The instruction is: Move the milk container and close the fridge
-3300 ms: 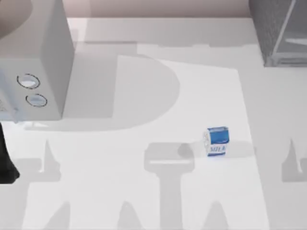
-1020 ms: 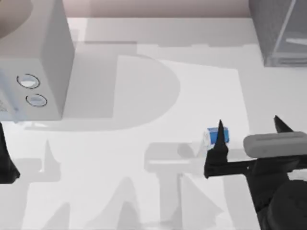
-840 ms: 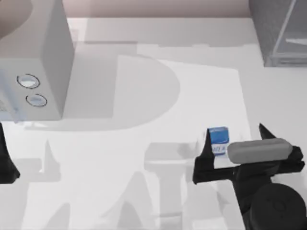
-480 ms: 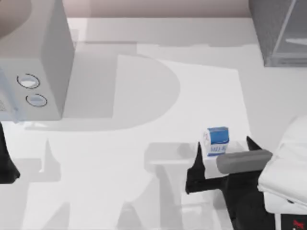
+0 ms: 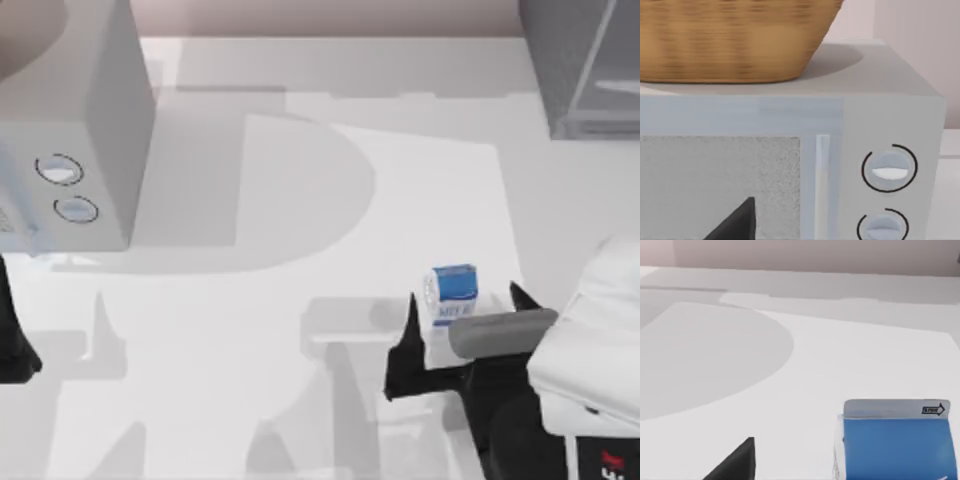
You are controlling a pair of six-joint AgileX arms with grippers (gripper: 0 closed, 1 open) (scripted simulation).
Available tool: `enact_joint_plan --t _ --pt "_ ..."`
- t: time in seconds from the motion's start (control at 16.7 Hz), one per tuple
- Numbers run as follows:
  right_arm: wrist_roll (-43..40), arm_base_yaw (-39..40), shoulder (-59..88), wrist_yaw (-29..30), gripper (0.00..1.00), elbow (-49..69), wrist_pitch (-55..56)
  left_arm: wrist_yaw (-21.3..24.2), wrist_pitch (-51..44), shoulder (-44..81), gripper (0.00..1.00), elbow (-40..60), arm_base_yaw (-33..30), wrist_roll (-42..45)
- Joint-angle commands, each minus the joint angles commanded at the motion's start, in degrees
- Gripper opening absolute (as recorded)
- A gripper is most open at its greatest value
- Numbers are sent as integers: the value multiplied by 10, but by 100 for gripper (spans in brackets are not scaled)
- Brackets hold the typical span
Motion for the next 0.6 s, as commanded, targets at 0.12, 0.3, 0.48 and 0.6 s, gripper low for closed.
enact_joint_plan --t 0.12,0.3,0.48,0.6 --pt "-4 -22 5 -21 100 22 -13 0 0 0 100 0 0 0" --pt "-11 -54 13 -53 100 55 -33 0 0 0 100 0 0 0" --pt "-12 -60 14 -58 100 60 -36 0 0 0 100 0 0 0" --pt "-12 -60 14 -58 92 60 -36 0 0 0 100 0 0 0"
